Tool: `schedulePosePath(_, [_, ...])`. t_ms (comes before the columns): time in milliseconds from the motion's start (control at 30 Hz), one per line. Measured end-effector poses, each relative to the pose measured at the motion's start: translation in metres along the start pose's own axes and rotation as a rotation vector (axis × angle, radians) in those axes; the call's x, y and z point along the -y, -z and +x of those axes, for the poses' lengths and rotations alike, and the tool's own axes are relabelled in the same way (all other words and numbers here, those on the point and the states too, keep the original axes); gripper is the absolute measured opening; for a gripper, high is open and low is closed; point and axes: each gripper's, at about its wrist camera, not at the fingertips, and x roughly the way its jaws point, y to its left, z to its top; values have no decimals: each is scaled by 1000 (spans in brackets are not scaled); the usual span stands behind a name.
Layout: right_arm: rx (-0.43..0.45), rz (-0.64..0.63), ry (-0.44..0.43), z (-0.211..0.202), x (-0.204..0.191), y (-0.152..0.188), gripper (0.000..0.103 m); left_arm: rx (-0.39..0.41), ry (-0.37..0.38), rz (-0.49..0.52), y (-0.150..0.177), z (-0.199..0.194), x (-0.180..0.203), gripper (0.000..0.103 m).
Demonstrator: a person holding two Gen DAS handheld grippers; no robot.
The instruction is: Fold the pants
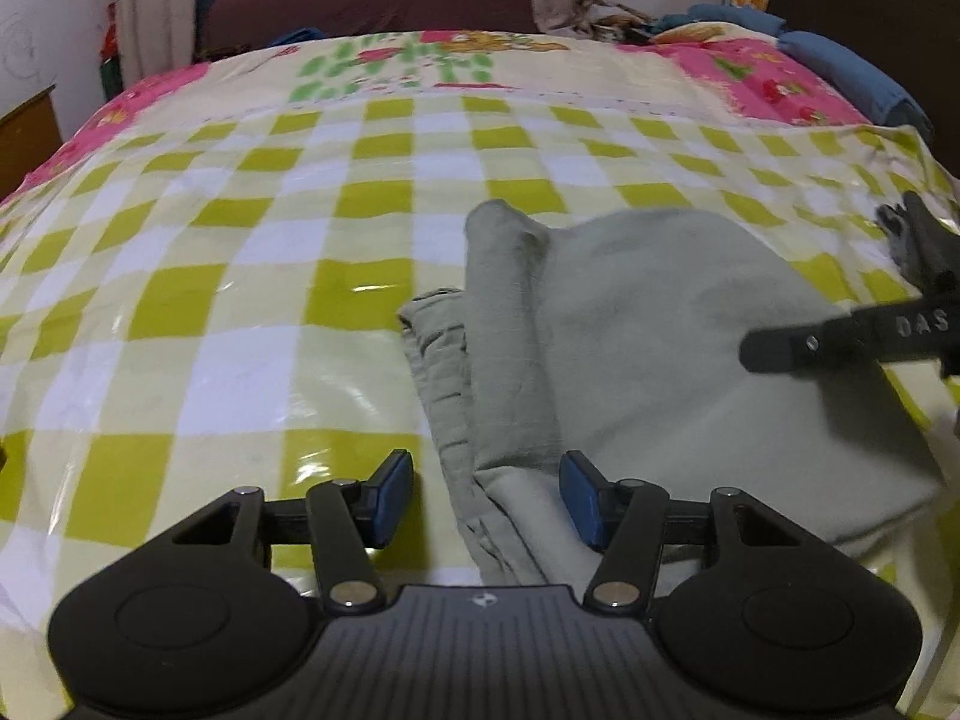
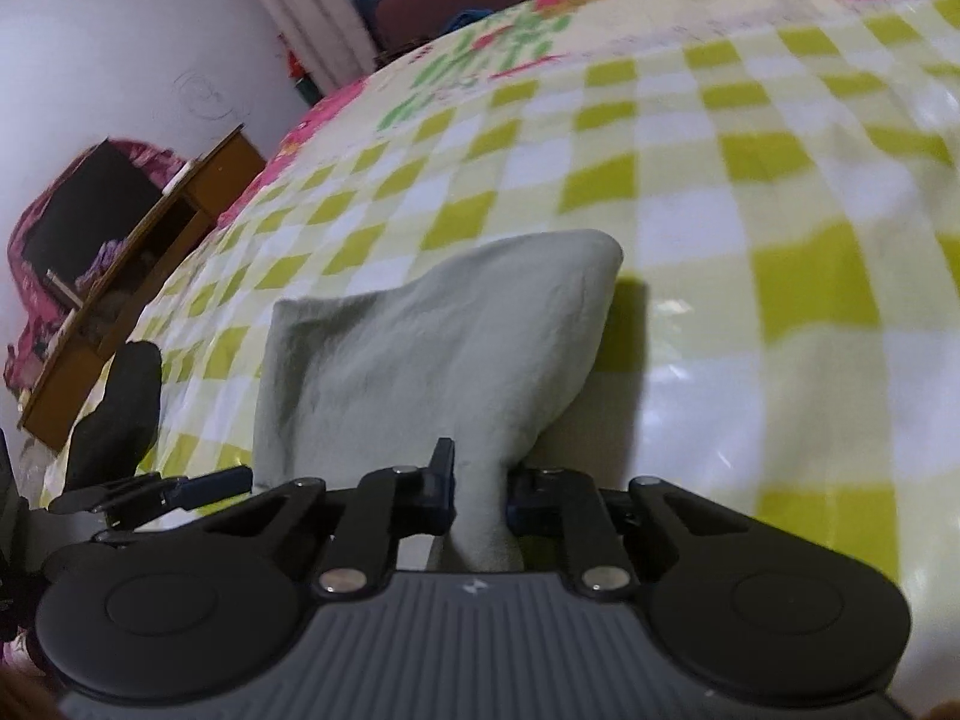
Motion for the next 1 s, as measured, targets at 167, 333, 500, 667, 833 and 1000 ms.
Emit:
schedulePosePath(167, [-4, -48, 88, 4, -7, -6, 32, 0, 0, -5, -1, -12, -3, 69])
schedulePosePath(333, [83, -180, 173, -38, -19, 13, 33, 73, 42, -43, -20, -20, -12, 69])
schedulePosePath(500, [77, -307, 10, -60, -60, 46, 33, 53, 98, -84, -49, 2, -17, 69])
schedulePosePath(667, [36, -489, -124, -45, -116, 76, 37, 26, 13, -23, -52, 18, -9, 62])
schedulePosePath(833, [9, -582, -113, -17, -139, 86, 40, 35, 4, -40, -50, 18, -15, 39])
schedulePosePath(1000, [-24, -577, -53, -5, -145, 85, 16, 50, -23, -20, -52, 14, -18, 28])
